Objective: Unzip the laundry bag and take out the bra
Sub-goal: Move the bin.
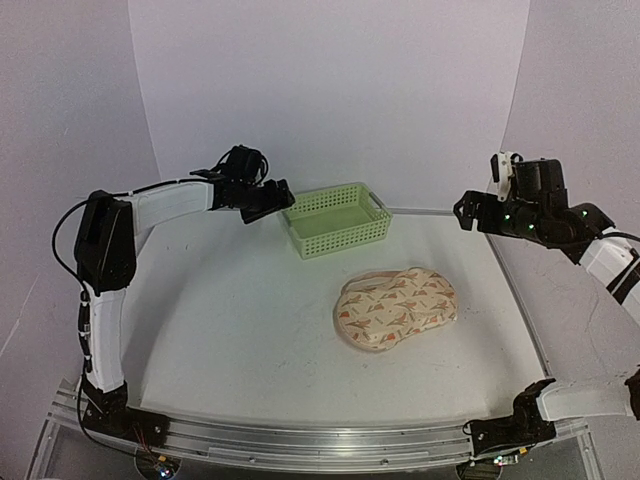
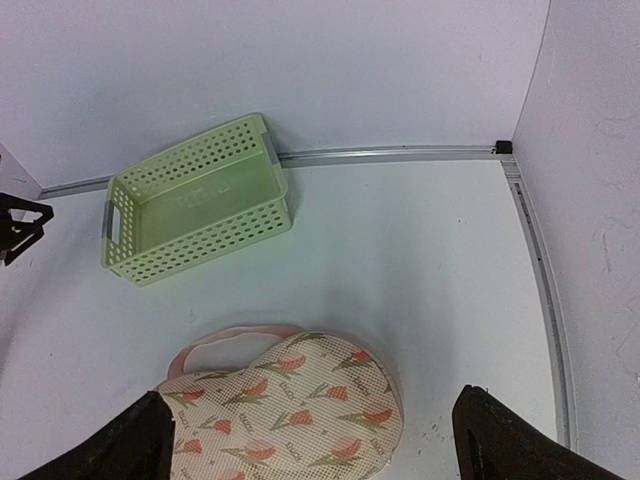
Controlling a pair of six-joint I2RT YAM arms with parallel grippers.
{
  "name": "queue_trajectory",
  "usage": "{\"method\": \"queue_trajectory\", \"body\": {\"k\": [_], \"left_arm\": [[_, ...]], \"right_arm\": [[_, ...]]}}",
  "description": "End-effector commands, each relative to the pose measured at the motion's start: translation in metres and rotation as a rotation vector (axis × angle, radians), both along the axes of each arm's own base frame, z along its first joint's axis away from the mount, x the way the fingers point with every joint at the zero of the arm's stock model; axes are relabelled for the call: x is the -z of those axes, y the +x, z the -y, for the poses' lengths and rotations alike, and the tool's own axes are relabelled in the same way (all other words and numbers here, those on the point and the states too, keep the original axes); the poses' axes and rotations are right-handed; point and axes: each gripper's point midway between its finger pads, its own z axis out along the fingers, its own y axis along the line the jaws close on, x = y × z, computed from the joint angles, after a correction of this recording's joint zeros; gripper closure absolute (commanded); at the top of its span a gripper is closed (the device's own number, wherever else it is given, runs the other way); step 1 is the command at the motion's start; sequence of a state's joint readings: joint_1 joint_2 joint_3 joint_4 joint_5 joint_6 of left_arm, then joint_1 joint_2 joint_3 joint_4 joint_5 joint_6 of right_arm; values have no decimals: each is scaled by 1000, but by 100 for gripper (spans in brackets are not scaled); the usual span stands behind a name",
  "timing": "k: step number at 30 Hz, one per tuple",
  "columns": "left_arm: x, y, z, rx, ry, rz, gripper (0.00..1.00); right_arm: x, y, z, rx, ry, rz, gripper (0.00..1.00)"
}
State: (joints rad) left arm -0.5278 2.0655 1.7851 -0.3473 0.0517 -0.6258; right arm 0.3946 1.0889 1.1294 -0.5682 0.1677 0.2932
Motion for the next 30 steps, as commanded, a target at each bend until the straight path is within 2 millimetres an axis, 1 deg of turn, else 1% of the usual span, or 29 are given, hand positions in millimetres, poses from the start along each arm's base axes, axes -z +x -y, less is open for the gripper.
{"method": "queue_trajectory", "body": {"k": [1, 4, 6, 12, 16, 18, 23, 30], "left_arm": [[-13, 23, 7, 16, -28, 26, 11], [6, 35, 7, 14, -12, -1, 14], [14, 41, 8, 15, -10, -13, 17], [37, 59, 11, 27, -56, -62, 21], [48, 67, 14, 41, -85, -82, 23], [50, 71, 15, 44, -102, -87, 25], [62, 75, 20, 62, -123, -109, 32], [74, 76, 19, 72, -140, -139, 43]], "right_arm": [[-16, -1, -8, -20, 57, 36, 2], [-14, -1, -6, -12, 56, 32, 2], [-13, -1, -5, -7, 53, 30, 2], [-13, -2, -5, -3, 57, 31, 2], [-14, -2, -5, -4, 63, 31, 2], [-14, -2, -6, -6, 64, 31, 2], [-12, -1, -7, -5, 69, 22, 2], [-8, 1, -7, -4, 69, 12, 2]]}}
